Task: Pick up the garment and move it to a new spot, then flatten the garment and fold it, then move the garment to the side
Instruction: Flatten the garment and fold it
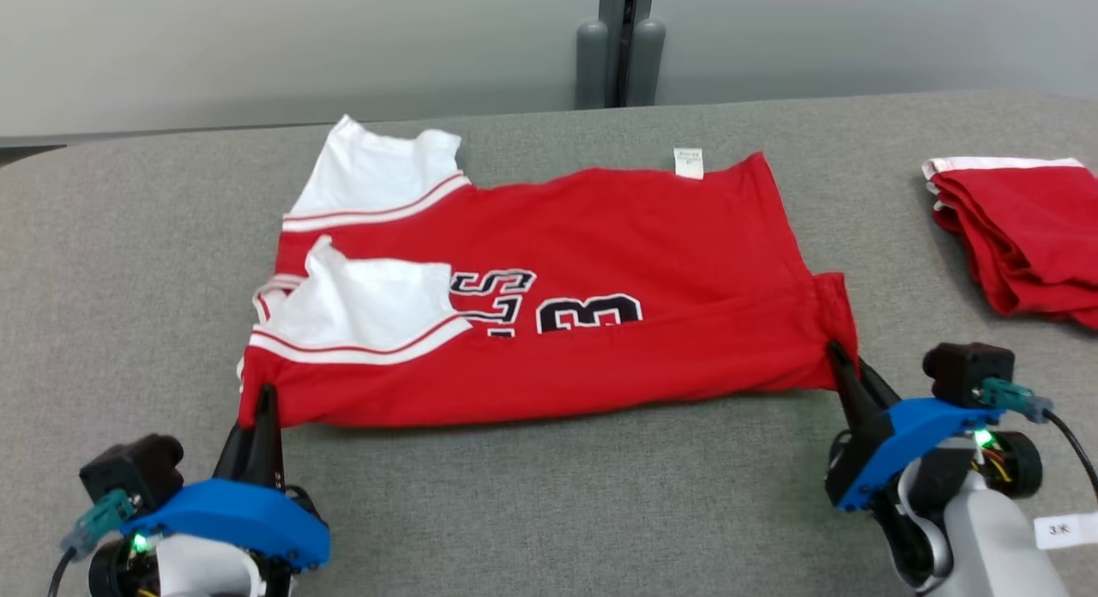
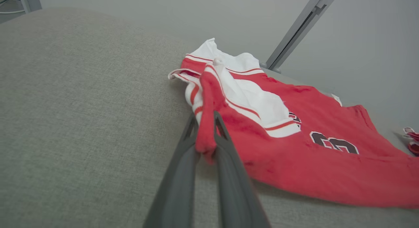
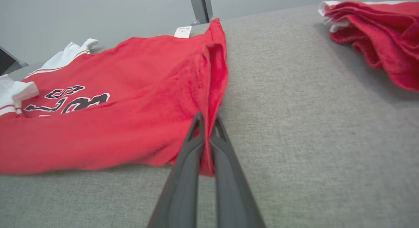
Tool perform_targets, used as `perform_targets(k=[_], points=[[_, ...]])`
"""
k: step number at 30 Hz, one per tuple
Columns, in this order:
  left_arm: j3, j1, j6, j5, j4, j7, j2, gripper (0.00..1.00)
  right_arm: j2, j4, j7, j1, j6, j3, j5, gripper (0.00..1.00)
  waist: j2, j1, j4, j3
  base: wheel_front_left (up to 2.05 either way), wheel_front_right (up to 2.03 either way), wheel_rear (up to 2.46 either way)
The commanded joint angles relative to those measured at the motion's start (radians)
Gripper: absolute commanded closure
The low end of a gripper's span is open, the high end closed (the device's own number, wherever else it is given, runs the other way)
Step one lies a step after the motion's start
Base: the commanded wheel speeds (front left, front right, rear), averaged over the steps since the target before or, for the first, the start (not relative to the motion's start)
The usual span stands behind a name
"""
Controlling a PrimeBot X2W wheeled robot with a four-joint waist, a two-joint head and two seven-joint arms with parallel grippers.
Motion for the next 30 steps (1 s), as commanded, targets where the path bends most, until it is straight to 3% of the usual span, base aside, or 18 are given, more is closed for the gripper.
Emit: perform_targets(k=[1,12,21,22,23,24,25,26,30], points=[[0.000,0.024,0.006,0.003,-0.021,0.003,0.006,1.00,-0.004,-0.026,0.012,0.030,0.000,-0.015,-0.010,1.00,0.0000,0.0000,-0.007,-0.010,0.00,0.00,0.00],[-0.026,0.305,0.035,-0.018,-0.180,0.068,0.005,1.00,-0.003,-0.333,0.179,0.348,0.000,-0.058,-0.040,1.00,0.0000,0.0000,-0.009,-0.078,0.00,0.00,0.00],[-0.045,0.386,0.035,-0.033,-0.110,0.081,-0.003,1.00,-0.003,-0.353,0.233,0.475,0.000,-0.025,0.000,1.00,0.0000,0.0000,-0.018,-0.122,0.00,0.00,0.00],[-0.049,0.380,0.034,-0.023,-0.096,0.079,0.004,1.00,-0.003,-0.343,0.229,0.472,0.000,-0.021,0.002,0.92,0.0000,0.0000,-0.019,-0.124,0.00,0.00,0.00],[-0.051,0.371,0.032,-0.018,-0.084,0.072,0.007,1.00,-0.003,-0.336,0.227,0.468,0.000,-0.017,0.003,0.58,0.0000,0.0000,-0.019,-0.125,0.00,0.00,0.00],[-0.052,0.362,0.032,-0.013,-0.076,0.066,0.008,0.75,-0.003,-0.328,0.226,0.464,0.000,-0.013,0.003,0.05,0.0000,0.0000,-0.019,-0.125,0.00,0.00,0.00],[-0.055,0.354,0.030,-0.010,-0.071,0.061,0.009,0.31,-0.003,-0.323,0.223,0.461,0.000,-0.010,0.003,0.00,0.0000,0.0000,-0.018,-0.125,0.00,0.00,0.00],[-0.054,0.345,0.030,-0.008,-0.071,0.057,0.011,0.00,-0.003,-0.321,0.221,0.459,0.000,-0.008,0.005,0.00,0.0000,0.0000,-0.019,-0.125,0.00,0.00,0.00],[-0.041,0.302,0.028,0.010,-0.090,0.044,0.037,0.00,-0.003,-0.333,0.218,0.450,0.000,-0.017,-0.003,0.00,0.0000,0.0000,-0.021,-0.117,0.00,0.00,0.00]])
